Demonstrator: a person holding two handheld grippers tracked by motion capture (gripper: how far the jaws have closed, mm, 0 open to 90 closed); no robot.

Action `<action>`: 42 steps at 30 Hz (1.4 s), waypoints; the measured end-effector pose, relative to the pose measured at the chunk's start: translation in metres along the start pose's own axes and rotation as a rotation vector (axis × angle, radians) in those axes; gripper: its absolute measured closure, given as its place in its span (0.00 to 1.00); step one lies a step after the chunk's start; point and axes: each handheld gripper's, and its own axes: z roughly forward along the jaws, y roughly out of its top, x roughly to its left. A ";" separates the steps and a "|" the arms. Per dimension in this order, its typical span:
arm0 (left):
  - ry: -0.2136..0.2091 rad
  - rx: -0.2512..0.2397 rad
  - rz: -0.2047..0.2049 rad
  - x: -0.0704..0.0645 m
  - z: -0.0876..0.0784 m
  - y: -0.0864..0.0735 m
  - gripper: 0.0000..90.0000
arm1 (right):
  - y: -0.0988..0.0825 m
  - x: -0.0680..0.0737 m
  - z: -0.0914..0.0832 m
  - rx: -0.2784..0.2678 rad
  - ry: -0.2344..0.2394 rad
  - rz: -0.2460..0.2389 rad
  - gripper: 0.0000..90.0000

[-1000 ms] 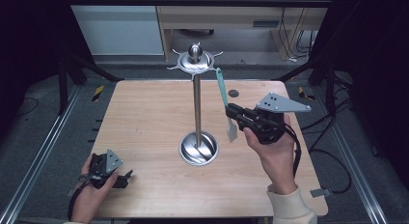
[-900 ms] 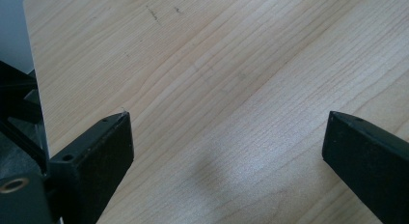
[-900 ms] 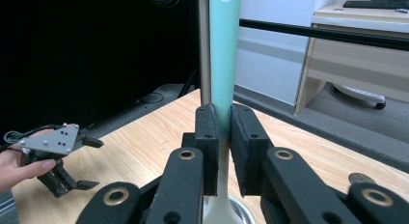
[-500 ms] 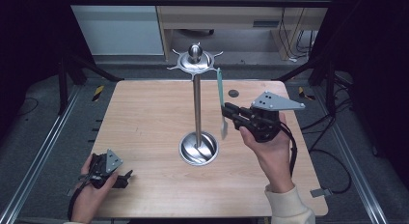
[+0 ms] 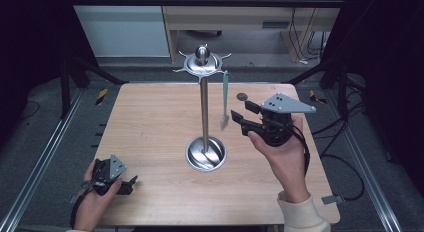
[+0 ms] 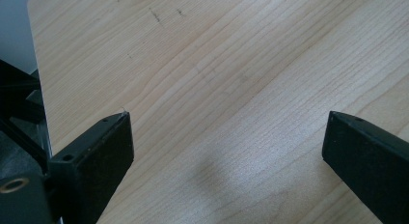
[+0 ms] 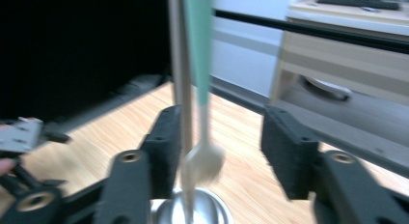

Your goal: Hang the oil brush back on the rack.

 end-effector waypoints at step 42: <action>-0.002 -0.004 -0.002 0.000 0.000 0.001 0.04 | -0.036 -0.053 -0.012 0.113 -0.233 0.023 0.11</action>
